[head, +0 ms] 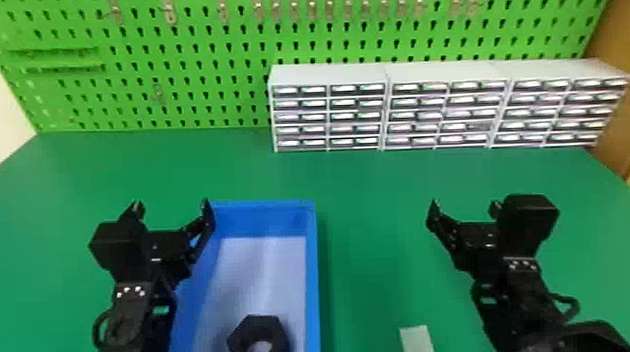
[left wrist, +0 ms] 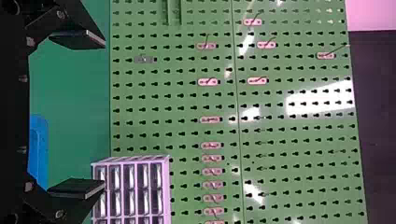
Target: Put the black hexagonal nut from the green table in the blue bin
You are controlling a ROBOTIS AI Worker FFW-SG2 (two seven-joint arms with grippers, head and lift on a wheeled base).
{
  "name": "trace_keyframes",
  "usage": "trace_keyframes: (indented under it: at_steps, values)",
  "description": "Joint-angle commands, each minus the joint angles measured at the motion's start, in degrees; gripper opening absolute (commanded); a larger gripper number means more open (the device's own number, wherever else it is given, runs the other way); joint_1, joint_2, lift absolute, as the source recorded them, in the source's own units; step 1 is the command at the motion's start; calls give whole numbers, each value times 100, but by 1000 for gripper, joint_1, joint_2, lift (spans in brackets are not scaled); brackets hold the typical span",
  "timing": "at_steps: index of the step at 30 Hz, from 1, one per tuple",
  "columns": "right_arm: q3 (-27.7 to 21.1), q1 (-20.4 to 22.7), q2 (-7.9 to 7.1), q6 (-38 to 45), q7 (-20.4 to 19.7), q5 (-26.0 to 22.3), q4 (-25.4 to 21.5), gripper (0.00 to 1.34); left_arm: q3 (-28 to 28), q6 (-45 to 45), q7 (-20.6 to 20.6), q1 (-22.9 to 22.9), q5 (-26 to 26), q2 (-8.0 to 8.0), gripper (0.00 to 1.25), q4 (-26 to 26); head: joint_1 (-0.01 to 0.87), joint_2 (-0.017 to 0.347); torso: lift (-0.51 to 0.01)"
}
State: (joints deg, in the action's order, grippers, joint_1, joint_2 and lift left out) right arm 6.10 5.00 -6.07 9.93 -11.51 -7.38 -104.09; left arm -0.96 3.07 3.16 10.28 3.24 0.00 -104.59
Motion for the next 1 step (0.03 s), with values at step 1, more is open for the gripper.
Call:
trace_keyframes:
  at_steps: [1]
  values:
    - [-13, 10, 1, 0, 0, -9, -6, 1072, 9, 0, 1, 0, 1, -15, 1029, 0, 657, 57, -95]
